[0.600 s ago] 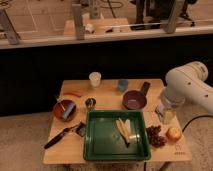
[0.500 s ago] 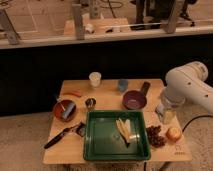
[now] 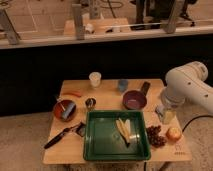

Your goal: Place apple in paper cup

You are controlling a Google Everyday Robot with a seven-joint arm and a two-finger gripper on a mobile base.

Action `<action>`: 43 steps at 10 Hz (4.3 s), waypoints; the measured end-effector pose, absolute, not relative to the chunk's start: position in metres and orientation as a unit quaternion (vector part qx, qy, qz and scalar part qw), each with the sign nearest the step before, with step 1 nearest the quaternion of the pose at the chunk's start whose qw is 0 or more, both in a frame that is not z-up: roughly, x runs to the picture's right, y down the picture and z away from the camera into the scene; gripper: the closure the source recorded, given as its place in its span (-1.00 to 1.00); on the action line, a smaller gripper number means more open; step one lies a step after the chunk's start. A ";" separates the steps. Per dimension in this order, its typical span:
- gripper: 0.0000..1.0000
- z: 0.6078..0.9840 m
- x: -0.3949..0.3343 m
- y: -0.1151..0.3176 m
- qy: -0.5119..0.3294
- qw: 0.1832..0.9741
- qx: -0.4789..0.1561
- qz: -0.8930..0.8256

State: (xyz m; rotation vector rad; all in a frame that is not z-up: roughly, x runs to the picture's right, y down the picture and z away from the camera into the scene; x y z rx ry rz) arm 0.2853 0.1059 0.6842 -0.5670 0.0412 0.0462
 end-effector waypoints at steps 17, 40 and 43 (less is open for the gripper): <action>-0.60 0.732 0.329 0.147 0.012 0.954 -0.295 0.041; -0.60 0.776 0.390 0.253 -0.068 0.933 -0.336 0.108; -0.60 0.782 0.383 0.260 -0.077 0.931 -0.341 0.104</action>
